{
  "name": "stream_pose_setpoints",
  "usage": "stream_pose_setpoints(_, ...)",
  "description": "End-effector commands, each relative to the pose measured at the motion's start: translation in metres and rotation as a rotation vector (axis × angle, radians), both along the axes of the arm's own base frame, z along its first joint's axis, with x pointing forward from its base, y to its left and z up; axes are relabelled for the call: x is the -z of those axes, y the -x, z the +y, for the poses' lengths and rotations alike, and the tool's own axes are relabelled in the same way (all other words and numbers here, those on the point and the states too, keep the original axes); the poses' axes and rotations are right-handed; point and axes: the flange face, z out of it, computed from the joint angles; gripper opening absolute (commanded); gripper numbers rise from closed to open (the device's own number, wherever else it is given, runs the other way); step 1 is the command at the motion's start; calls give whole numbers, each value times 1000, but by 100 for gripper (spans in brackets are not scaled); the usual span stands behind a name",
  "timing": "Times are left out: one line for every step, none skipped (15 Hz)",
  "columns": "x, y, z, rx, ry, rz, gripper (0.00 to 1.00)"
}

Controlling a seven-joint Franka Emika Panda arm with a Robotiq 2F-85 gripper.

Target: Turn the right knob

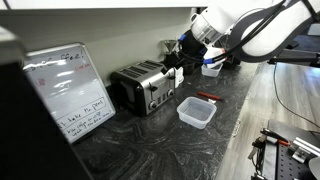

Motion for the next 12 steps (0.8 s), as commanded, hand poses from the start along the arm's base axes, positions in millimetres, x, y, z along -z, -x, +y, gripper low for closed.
stream_pose_setpoints(4, 3, -35, 30, 82, -32, 100)
stream_pose_setpoints(4, -2, -19, 11, 52, -12, 100)
stream_pose_setpoints(4, -3, -30, 26, 70, -15, 100)
stream_pose_setpoints(4, -4, -36, 34, 78, -17, 100)
stream_pose_setpoints(4, -4, -38, 36, 80, -17, 100)
stream_pose_setpoints(4, -4, -37, 33, 81, -17, 100)
stream_pose_setpoints(-1, 0, -41, 35, 114, -30, 100)
stream_pose_setpoints(-2, 2, -44, 36, 136, -28, 100)
stream_pose_setpoints(-2, 4, -46, 49, 160, -19, 100)
stream_pose_setpoints(-1, 6, -49, 66, 178, -17, 100)
stream_pose_setpoints(1, 7, -49, 81, 192, -9, 100)
stream_pose_setpoints(5, 9, -47, 90, 202, 2, 100)
